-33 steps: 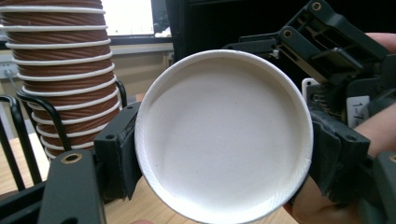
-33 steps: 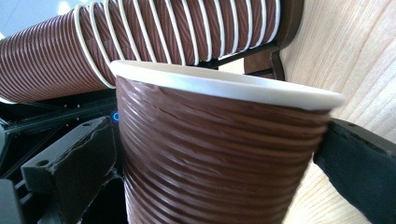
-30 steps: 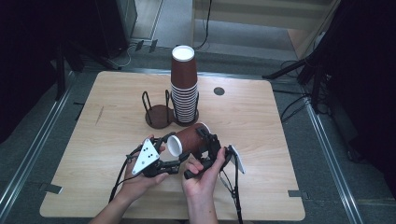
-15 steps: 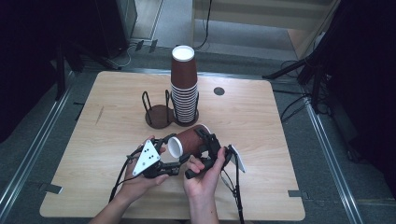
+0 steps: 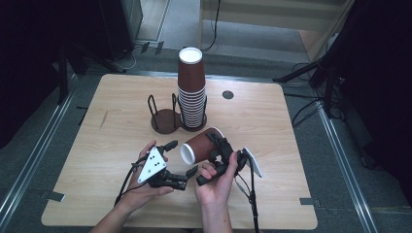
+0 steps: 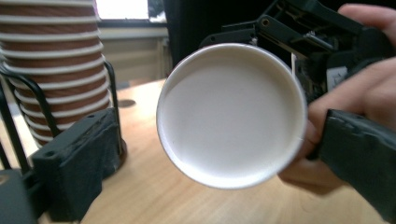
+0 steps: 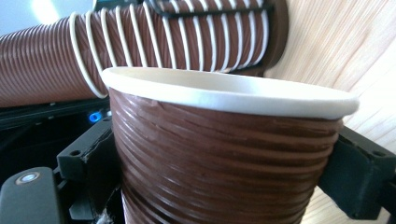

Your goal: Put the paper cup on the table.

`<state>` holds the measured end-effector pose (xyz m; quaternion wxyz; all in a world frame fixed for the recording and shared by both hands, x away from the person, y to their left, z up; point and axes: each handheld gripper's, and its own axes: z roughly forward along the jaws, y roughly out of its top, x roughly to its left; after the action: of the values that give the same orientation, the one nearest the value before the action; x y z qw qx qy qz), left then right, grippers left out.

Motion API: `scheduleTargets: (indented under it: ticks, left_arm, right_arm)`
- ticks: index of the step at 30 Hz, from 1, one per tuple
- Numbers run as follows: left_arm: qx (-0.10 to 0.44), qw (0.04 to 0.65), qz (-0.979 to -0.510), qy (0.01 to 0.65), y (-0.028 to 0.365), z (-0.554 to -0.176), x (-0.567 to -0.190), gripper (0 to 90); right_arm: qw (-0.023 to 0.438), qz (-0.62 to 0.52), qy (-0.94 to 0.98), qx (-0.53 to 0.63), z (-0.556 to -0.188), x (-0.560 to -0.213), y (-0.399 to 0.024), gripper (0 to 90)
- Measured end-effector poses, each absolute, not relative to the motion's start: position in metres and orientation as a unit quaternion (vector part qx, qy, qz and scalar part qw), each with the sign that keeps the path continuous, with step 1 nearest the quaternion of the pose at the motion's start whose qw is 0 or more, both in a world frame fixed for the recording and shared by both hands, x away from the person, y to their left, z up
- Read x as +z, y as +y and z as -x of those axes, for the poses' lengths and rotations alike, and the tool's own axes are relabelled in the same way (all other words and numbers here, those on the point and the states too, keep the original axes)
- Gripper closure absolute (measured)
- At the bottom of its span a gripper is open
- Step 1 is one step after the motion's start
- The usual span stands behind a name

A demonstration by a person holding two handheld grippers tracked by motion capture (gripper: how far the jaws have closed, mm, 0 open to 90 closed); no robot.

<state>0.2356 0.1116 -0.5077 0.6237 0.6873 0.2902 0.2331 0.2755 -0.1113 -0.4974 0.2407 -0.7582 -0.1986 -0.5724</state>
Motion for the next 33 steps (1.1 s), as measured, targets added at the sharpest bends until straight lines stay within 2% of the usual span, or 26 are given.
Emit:
scheduleTargets:
  ticks: [1,7,8,11,12,15,16,18,19,20,21,22,32,33]
  left_arm:
    - [0.237,0.614,-0.693,0.295,0.112,-0.235,-0.509,0.0]
    - [0.233,0.601,-0.696,0.315,0.120,-0.235,-0.514,0.0]
    - [0.235,0.597,-0.698,0.318,0.123,-0.236,-0.515,0.0]
    - [0.236,0.592,-0.697,0.329,0.130,-0.237,-0.517,0.0]
    - [0.240,0.588,-0.697,0.333,0.134,-0.237,-0.518,0.0]
    - [0.243,0.583,-0.696,0.342,0.142,-0.237,-0.520,0.0]
    - [0.246,0.578,-0.696,0.347,0.146,-0.237,-0.520,0.0]
    - [0.249,0.575,-0.695,0.354,0.152,-0.237,-0.521,0.0]
    - [0.250,0.572,-0.691,0.363,0.159,-0.237,-0.522,0.0]
    - [0.250,0.572,-0.691,0.363,0.159,-0.237,-0.522,0.0]
    - [0.253,0.568,-0.691,0.369,0.164,-0.237,-0.523,0.0]
    - [0.255,0.566,-0.690,0.373,0.168,-0.236,-0.523,0.0]
    - [0.273,0.550,-0.670,0.418,0.207,-0.229,-0.533,0.0]
    - [0.277,0.545,-0.668,0.426,0.215,-0.228,-0.534,0.0]
  right_arm:
    - [0.223,0.760,-0.203,-0.576,-0.275,-0.494,-0.114,11.1]
    - [0.189,0.753,-0.223,-0.590,-0.275,-0.484,-0.119,11.4]
    - [0.161,0.756,-0.235,-0.590,-0.273,-0.478,-0.120,11.5]
    - [0.139,0.757,-0.244,-0.590,-0.273,-0.474,-0.121,11.6]
    - [0.114,0.756,-0.256,-0.591,-0.273,-0.470,-0.122,11.7]
    - [0.094,0.753,-0.265,-0.595,-0.273,-0.467,-0.123,11.7]
    - [0.069,0.748,-0.280,-0.598,-0.272,-0.464,-0.123,11.7]
    - [0.060,0.743,-0.285,-0.602,-0.273,-0.463,-0.123,11.7]
    - [0.038,0.741,-0.294,-0.603,-0.272,-0.460,-0.123,11.7]
    - [0.038,0.741,-0.294,-0.603,-0.272,-0.460,-0.123,11.7]
    - [0.024,0.741,-0.299,-0.601,-0.272,-0.459,-0.123,11.7]
    - [-0.013,0.740,-0.307,-0.598,-0.270,-0.457,-0.123,11.7]
    - [-0.096,0.728,-0.342,-0.587,-0.271,-0.456,-0.128,11.7]
    - [-0.121,0.723,-0.350,-0.583,-0.270,-0.455,-0.129,11.7]
